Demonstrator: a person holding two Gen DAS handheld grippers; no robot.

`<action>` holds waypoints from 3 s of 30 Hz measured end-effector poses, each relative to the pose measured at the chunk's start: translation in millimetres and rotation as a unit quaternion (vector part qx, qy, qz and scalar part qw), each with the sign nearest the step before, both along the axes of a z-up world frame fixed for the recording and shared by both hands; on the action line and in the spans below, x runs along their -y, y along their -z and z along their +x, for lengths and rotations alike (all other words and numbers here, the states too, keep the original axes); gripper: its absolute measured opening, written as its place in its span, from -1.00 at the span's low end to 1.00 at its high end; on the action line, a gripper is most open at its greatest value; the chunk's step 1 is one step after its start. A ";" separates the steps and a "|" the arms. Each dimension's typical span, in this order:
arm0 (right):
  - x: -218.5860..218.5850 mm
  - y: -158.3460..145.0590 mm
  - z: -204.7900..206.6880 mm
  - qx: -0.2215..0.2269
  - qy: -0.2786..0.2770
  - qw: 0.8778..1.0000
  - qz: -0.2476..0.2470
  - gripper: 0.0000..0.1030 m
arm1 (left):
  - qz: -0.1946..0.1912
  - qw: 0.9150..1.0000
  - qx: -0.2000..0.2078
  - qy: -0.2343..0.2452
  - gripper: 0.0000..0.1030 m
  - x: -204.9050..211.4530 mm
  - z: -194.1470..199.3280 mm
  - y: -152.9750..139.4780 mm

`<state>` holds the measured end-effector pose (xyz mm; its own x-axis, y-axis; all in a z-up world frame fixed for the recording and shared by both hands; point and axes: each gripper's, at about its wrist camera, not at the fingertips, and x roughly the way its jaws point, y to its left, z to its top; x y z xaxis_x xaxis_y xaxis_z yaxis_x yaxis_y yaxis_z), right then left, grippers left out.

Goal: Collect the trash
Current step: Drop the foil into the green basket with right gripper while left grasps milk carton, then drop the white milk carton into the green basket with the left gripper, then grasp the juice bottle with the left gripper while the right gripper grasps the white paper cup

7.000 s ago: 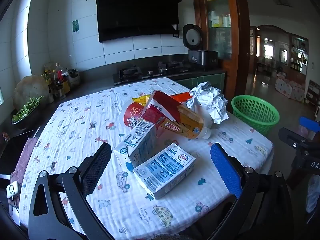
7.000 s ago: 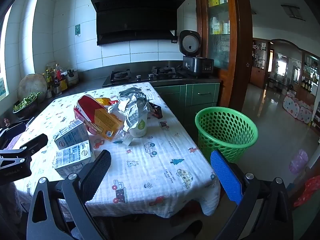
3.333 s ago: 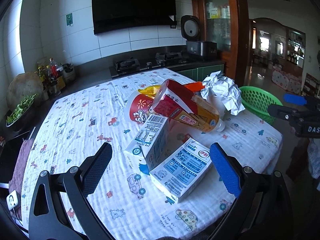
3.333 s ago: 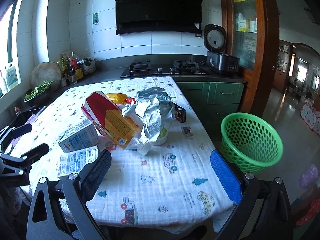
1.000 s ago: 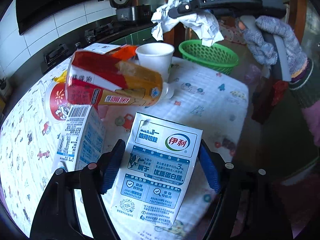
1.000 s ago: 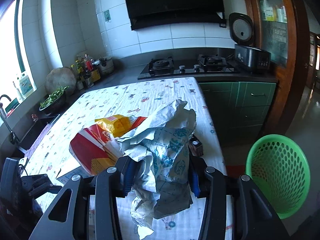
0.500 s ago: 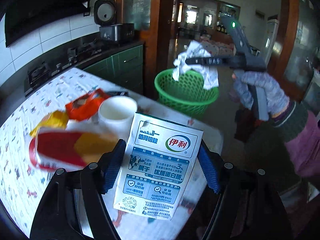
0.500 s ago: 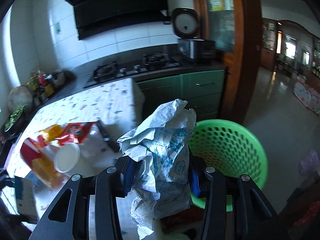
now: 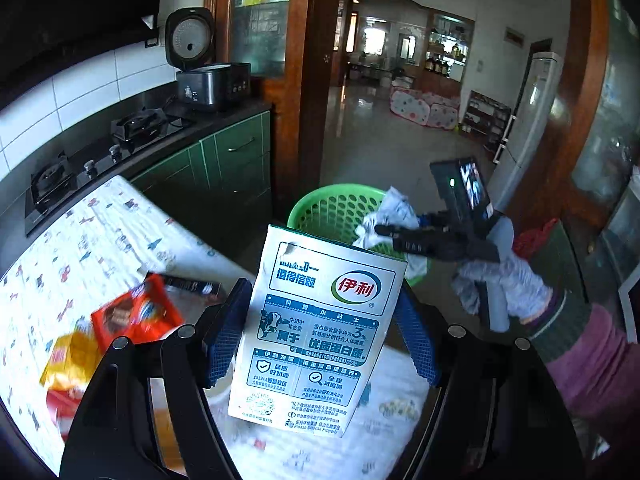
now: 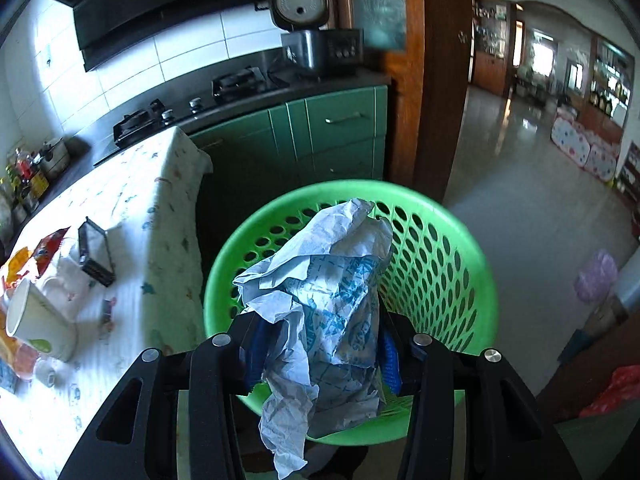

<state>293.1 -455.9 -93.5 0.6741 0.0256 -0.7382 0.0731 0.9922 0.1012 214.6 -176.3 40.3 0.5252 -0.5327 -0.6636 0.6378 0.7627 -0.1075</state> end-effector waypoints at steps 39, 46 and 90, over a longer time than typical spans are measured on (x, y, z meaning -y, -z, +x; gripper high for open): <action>77.3 -11.7 -61.2 0.054 0.075 0.996 -0.004 0.53 | 0.034 0.992 -0.121 -0.003 0.57 185.2 127.2 88.1; 25.9 -35.3 -82.3 0.080 0.025 0.997 0.006 0.53 | 0.009 0.997 -0.072 -0.030 0.57 126.0 90.6 46.5; -277.2 -24.2 -45.7 0.054 -0.235 0.970 0.022 0.53 | -0.072 0.971 -0.073 -0.217 0.79 -223.0 -13.1 63.8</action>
